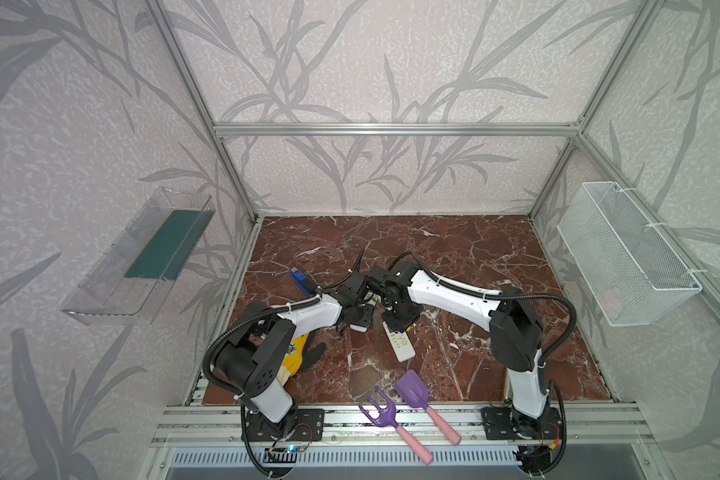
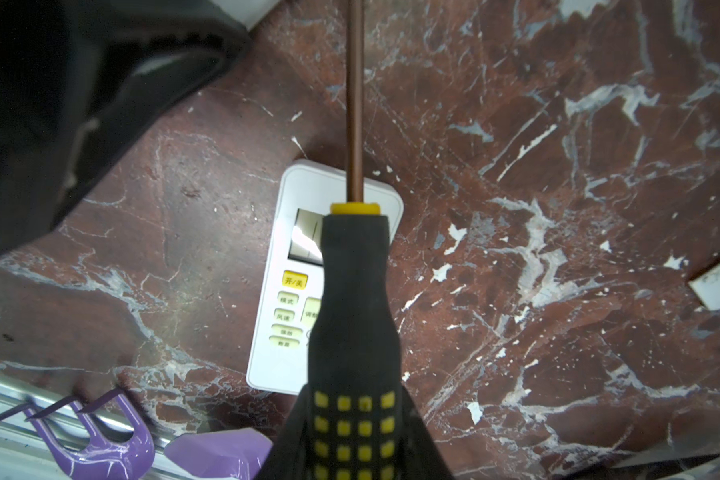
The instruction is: Unload the batteries from the remote control
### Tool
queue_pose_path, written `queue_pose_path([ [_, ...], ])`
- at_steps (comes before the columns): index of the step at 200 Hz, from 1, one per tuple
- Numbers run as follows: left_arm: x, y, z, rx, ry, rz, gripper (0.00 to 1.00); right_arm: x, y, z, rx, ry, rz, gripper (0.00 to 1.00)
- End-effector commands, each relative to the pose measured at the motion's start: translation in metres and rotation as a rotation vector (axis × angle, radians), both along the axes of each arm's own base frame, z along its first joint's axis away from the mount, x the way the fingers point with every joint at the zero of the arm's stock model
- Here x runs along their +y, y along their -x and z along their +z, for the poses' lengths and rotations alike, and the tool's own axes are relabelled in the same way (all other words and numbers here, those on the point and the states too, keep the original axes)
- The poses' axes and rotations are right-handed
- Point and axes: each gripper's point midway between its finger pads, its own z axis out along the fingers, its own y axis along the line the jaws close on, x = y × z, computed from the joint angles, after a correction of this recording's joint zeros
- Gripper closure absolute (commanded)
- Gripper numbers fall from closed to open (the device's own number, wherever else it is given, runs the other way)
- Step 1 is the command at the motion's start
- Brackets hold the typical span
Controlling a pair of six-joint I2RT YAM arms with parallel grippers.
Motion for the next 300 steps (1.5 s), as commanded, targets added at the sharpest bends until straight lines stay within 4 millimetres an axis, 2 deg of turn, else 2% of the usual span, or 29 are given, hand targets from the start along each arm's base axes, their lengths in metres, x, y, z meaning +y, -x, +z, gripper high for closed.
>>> queue_pose_path([
  [1,0.007,0.043,-0.030,0.159,-0.075,-0.028,0.74,0.003,-0.002,-0.011,0.029,0.024,0.007,1.00],
  [31,0.005,0.043,-0.028,0.152,-0.065,-0.032,0.74,0.008,-0.005,-0.012,0.027,0.009,-0.012,1.00],
  [76,-0.004,0.046,-0.028,0.159,-0.031,-0.054,0.76,0.022,-0.010,-0.030,0.042,-0.016,-0.054,1.00],
  [139,-0.006,0.049,-0.030,0.166,-0.023,-0.061,0.78,0.023,-0.009,-0.053,0.007,-0.075,-0.119,1.00],
  [190,-0.005,0.048,-0.031,0.164,-0.022,-0.052,0.78,0.028,-0.004,-0.062,0.013,-0.145,-0.150,1.00],
  [244,0.002,0.045,-0.030,0.126,-0.042,-0.028,0.81,0.023,0.008,-0.040,0.093,-0.143,-0.119,1.00],
  [300,0.010,0.040,-0.019,0.066,-0.053,0.014,0.63,0.001,0.008,-0.031,0.088,-0.118,-0.079,1.00],
])
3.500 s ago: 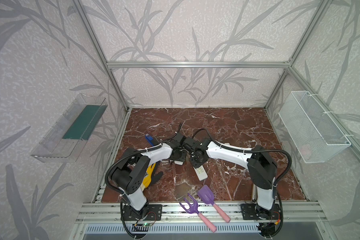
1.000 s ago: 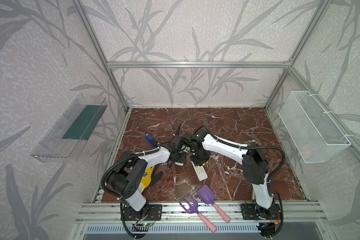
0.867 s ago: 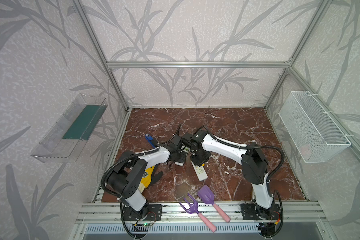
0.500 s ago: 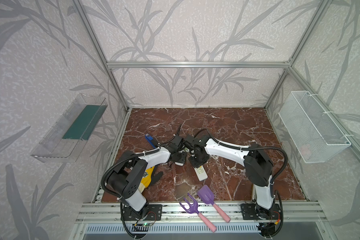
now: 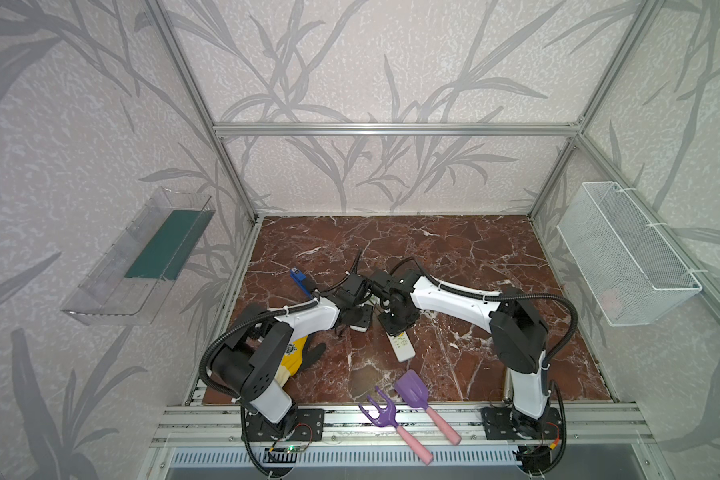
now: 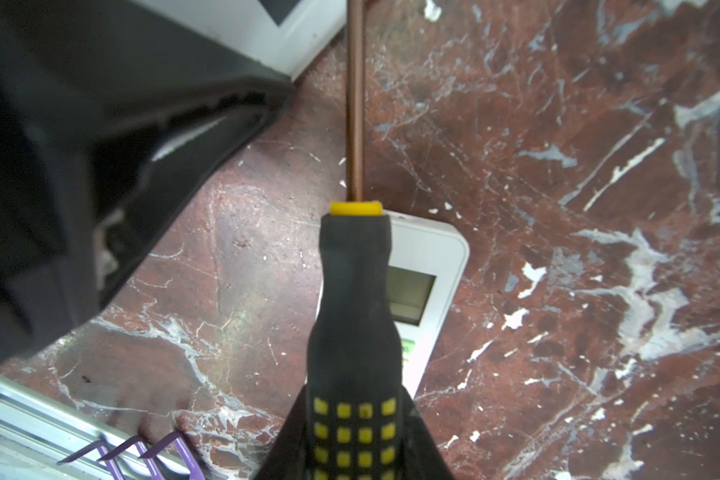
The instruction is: Unload the batteries from the remote control
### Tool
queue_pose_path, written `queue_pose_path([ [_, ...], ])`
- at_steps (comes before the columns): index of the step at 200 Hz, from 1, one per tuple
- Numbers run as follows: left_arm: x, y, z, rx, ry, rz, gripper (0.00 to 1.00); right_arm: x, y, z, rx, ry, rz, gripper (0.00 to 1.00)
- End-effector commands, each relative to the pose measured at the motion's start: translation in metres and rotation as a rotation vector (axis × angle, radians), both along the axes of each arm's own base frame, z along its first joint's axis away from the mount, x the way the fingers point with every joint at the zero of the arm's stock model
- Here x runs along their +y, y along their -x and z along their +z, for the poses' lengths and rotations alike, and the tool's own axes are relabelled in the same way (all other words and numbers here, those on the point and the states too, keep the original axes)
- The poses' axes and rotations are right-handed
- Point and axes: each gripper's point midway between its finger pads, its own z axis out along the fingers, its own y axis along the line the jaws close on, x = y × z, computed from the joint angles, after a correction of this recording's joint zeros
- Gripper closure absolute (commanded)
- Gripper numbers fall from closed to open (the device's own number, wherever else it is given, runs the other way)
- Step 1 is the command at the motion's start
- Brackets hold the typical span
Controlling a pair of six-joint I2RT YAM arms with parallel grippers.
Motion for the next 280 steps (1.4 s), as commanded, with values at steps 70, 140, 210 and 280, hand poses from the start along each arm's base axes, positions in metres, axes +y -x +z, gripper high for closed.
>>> queue_pose_path([
  [70,0.004,0.050,-0.017,0.101,0.014,0.017,0.31,-0.026,-0.002,0.001,0.075,-0.008,0.012,1.00],
  [140,0.014,0.054,-0.014,0.072,0.013,0.049,0.32,-0.020,-0.005,0.006,0.099,-0.043,0.000,1.00],
  [210,0.020,0.061,-0.027,0.094,0.010,0.079,0.57,-0.025,-0.004,0.018,0.129,0.014,0.000,1.00],
  [280,0.018,0.065,-0.033,0.116,0.017,0.074,0.62,-0.018,-0.003,0.026,0.162,0.040,0.023,1.00],
])
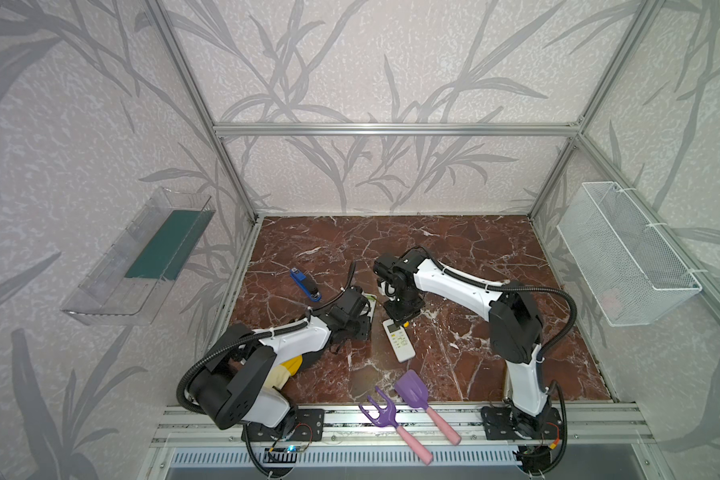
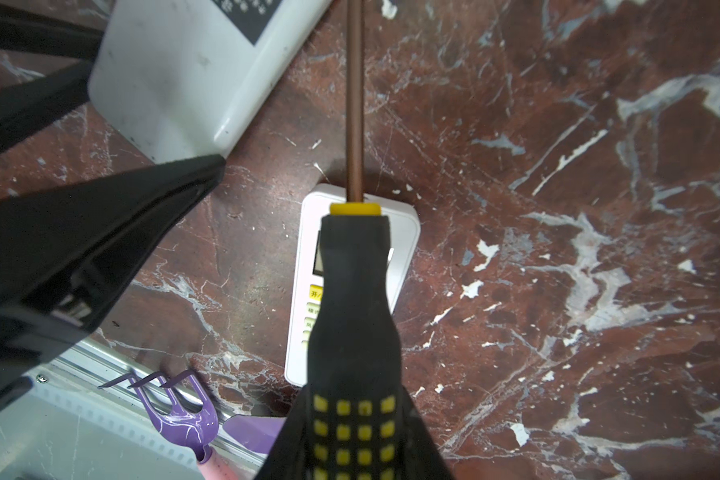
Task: Unload the batteries from the remote control
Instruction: 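Lever the green battery up and out with the screwdriver tip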
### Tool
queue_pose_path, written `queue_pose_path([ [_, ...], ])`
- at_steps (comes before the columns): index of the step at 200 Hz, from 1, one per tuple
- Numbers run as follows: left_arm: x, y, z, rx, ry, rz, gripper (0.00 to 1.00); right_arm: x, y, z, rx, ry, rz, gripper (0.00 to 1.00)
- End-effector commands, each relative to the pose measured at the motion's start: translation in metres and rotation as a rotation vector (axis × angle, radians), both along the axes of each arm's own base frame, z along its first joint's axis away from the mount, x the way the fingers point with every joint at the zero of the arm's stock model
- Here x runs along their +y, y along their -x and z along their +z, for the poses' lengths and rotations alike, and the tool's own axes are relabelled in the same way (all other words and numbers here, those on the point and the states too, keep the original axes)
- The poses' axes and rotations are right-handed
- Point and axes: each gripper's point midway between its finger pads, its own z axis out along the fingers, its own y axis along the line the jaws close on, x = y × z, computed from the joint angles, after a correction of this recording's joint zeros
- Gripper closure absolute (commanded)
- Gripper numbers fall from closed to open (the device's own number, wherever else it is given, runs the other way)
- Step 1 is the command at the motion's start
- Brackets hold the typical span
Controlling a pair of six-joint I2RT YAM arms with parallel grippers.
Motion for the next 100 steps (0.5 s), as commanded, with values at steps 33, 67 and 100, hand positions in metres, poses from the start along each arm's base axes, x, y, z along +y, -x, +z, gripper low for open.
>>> queue_pose_path([
  [33,0.0143,0.0293,-0.0330,0.138,-0.062,0.002,0.63,-0.0092,0.0154,0.0003,0.071,0.050,0.022,1.00],
  [67,0.0138,0.0283,-0.0336,0.134,-0.058,0.002,0.64,-0.0066,0.0174,0.0003,0.090,0.068,0.039,1.00],
  [100,0.0110,0.0285,-0.0337,0.133,-0.048,-0.012,0.66,-0.0020,0.0109,-0.0012,0.078,0.131,0.062,1.00],
])
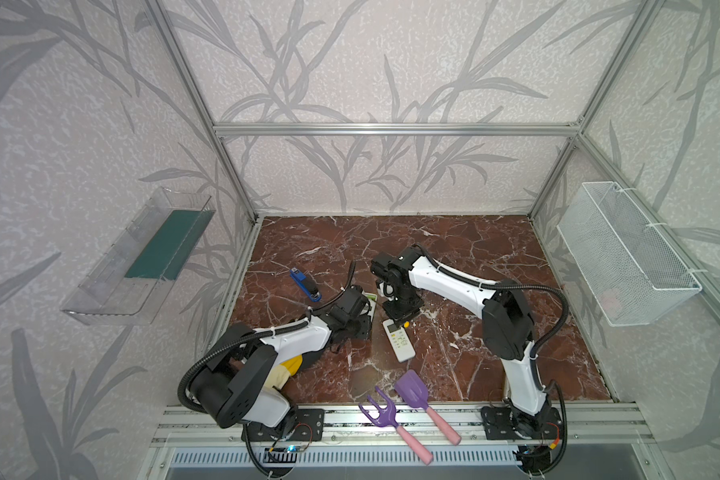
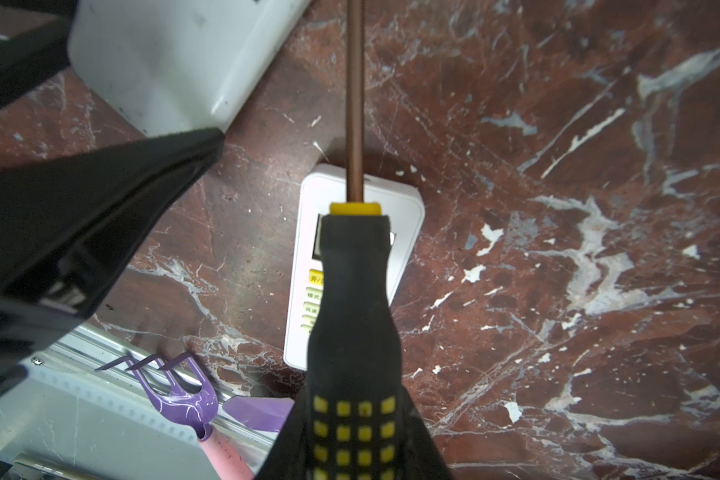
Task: Unload the batteries from the remote control
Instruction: 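Lever the green battery up and out with the screwdriver tip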
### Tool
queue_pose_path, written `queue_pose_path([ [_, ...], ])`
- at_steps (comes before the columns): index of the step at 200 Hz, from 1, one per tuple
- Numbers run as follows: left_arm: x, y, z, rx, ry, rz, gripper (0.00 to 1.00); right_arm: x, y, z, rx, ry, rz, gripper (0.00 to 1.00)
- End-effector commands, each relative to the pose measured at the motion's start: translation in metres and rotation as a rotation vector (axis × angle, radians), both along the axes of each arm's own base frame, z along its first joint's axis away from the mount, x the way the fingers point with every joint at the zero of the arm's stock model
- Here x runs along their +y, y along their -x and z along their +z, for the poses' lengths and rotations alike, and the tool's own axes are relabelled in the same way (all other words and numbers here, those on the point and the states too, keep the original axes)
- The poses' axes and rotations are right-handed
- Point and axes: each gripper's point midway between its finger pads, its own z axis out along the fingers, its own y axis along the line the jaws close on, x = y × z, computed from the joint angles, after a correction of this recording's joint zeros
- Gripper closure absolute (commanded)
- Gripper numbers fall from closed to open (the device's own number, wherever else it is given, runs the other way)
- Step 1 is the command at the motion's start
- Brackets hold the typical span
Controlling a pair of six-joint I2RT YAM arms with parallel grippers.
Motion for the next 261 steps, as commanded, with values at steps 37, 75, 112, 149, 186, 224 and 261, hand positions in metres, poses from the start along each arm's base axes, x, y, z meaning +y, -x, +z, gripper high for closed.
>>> queue_pose_path([
  [37,0.009,0.032,-0.034,0.141,-0.034,-0.031,0.67,0.002,0.004,-0.007,0.021,0.136,0.055,1.00],
  [75,0.007,0.033,-0.034,0.141,-0.025,-0.038,0.68,0.009,0.007,-0.024,0.006,0.173,0.057,1.00],
  [112,0.008,0.034,-0.034,0.140,-0.025,-0.033,0.68,0.012,0.009,-0.039,-0.025,0.162,0.022,1.00],
  [149,0.011,0.035,-0.036,0.143,-0.036,-0.028,0.68,0.013,0.009,-0.035,-0.062,0.103,0.015,1.00],
  [186,0.014,0.035,-0.035,0.139,-0.046,-0.015,0.68,0.017,0.008,-0.019,-0.087,0.021,0.026,1.00],
  [224,0.020,0.035,-0.032,0.134,-0.067,-0.001,0.69,0.017,0.013,-0.011,-0.096,-0.016,0.041,1.00],
  [261,0.023,0.033,-0.028,0.124,-0.082,0.012,0.69,0.006,0.009,-0.009,-0.121,-0.006,0.022,1.00],
])
